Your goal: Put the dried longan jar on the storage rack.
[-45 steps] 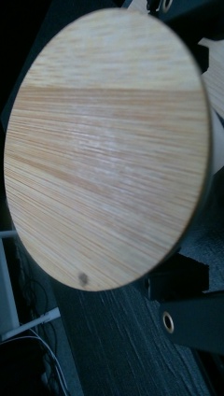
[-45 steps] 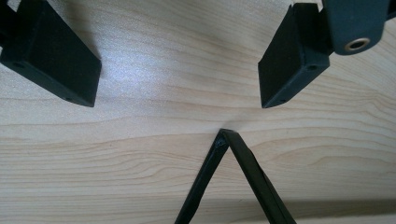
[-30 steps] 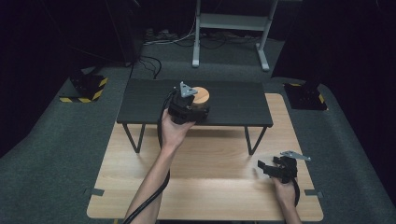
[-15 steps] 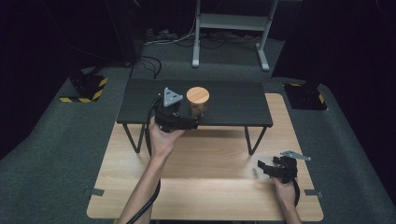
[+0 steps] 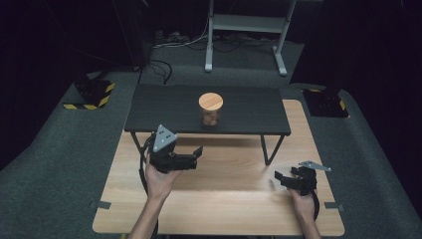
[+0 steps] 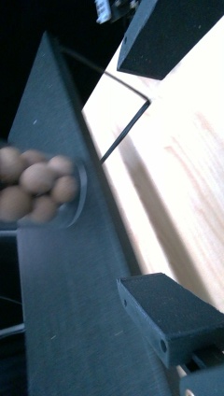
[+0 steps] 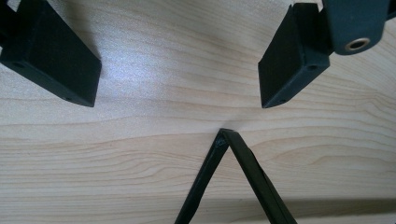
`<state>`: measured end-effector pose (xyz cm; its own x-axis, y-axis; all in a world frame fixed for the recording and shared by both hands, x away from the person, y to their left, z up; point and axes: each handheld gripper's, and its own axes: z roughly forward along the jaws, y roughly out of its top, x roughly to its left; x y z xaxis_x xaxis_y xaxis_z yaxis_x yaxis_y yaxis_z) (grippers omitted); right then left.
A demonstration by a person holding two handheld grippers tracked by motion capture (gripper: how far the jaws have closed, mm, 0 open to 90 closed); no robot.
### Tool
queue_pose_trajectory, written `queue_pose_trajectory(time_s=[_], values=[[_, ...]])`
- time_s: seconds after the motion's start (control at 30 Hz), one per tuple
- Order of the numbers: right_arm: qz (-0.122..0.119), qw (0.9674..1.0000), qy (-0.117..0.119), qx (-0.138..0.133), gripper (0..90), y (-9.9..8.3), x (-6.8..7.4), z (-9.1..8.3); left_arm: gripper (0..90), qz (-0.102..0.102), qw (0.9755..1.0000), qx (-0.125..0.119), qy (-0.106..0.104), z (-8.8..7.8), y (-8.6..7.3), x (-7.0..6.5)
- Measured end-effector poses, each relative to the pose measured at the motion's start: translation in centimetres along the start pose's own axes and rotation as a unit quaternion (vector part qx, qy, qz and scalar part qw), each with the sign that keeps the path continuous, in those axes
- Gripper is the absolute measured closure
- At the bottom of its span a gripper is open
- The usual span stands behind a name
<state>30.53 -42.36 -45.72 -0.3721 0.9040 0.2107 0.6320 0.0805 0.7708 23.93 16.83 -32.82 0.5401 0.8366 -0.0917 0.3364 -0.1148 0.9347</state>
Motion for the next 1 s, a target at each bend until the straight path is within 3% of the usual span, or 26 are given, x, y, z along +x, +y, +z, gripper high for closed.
queue_pose_trajectory(time_s=[0.1, 0.23, 0.33, 0.37, 0.5, 0.7, 0.8, 1.0], values=[[0.000, 1.0000, 0.000, 0.000, 12.6, 0.0, 0.0, 0.0, 0.6, 0.010, 0.9999, 0.002, -0.002, -0.2, -1.4, -0.6], [0.000, 1.0000, 0.000, 0.000, 12.6, 0.0, 0.0, 0.0, 0.6, 0.003, 0.9997, 0.021, -0.012, 0.7, -4.2, -0.9], [0.000, 1.0000, 0.000, 0.000, 12.5, 0.0, 0.0, 0.0, 0.6, -0.002, 0.9985, 0.054, -0.007, 2.1, -5.9, -1.0], [0.000, 1.0000, 0.000, 0.000, 12.5, 0.0, 0.0, 0.0, 0.6, -0.002, 0.9985, 0.054, -0.007, 2.1, -5.9, -1.0], [0.000, 1.0000, 0.000, 0.000, 12.5, 0.0, 0.0, 0.0, 0.6, -0.019, 0.9949, 0.099, 0.002, 4.4, -7.9, -0.3], [0.000, 1.0000, 0.000, 0.001, 12.5, 0.0, 0.0, 0.0, 0.6, -0.032, 0.9908, 0.130, 0.019, 6.3, -9.3, 0.4], [-0.002, 1.0000, -0.002, 0.001, 12.5, 0.0, 0.1, 0.0, 0.6, -0.038, 0.9896, 0.133, 0.040, 7.1, -10.1, 0.2], [-0.004, 1.0000, -0.003, 0.001, 12.5, 0.0, 0.2, 0.0, 0.6, -0.052, 0.9876, 0.139, 0.050, 8.0, -10.6, 0.4]])
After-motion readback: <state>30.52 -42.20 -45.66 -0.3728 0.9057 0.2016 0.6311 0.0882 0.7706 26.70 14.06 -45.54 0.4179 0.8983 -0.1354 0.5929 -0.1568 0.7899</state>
